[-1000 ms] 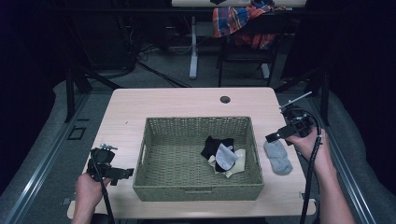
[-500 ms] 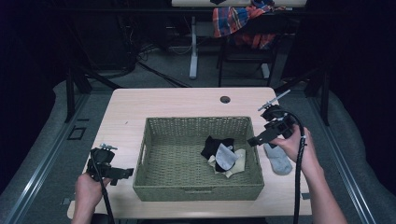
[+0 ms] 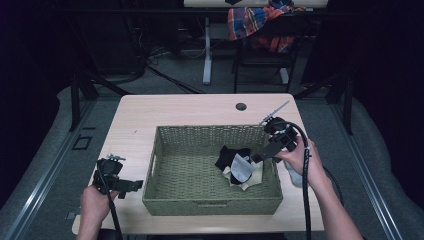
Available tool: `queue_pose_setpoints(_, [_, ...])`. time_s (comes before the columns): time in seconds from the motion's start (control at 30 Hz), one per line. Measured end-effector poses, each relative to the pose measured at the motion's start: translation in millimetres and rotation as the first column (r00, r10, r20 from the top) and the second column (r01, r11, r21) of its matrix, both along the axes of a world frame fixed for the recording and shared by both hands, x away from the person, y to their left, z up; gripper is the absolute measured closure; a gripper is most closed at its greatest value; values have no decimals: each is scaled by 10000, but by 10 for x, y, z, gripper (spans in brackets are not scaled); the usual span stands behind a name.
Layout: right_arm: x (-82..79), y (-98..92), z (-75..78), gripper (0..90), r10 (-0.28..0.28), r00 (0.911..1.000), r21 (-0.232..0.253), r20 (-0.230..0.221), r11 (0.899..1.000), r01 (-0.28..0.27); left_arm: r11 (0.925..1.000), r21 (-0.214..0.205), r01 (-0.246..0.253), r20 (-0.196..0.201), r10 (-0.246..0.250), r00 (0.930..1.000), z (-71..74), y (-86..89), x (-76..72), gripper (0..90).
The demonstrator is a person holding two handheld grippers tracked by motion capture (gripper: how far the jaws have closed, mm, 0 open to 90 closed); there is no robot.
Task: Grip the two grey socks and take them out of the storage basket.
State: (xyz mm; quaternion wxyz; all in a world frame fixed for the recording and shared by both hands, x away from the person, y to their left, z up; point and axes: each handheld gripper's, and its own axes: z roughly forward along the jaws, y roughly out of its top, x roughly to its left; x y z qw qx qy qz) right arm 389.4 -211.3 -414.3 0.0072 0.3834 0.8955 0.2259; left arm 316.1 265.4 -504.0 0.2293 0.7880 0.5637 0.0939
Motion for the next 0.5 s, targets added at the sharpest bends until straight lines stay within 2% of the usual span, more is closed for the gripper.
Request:
queue_pose_setpoints(0.03, [18, 12, -6, 0, 169, 9998, -195, -107, 9997, -171, 10000, 20, 29, -22, -29, 10000, 0, 3, 1, 11])
queue_pose_setpoints(0.1, [33, 47, -53, 0, 45, 9999, -46, -136, 10000, -46, 10000, 17, 26, -27, -26, 10000, 0, 4, 2, 12])
queue_pose_setpoints(0.17, [61, 68, -94, 0, 234, 9992, -357, -317, 9991, -245, 10000, -3, -9, -10, 9, 10000, -1, 3, 1, 12])
queue_pose_setpoints(0.37, [103, 161, -224, 0, 326, 9982, -510, -503, 9981, -352, 10000, 19, 28, -19, -28, 10000, 0, 2, 0, 11])
queue_pose_setpoints(0.47, [127, 201, -294, 30, 408, 9968, -507, -690, 9977, -443, 10000, 20, 29, -20, -29, 10000, 0, 3, 1, 11])
queue_pose_setpoints(0.5, [141, 214, -329, 39, 442, 9967, -640, -686, 9968, -486, 10000, 20, 31, -21, -31, 10000, 0, 3, 1, 11])
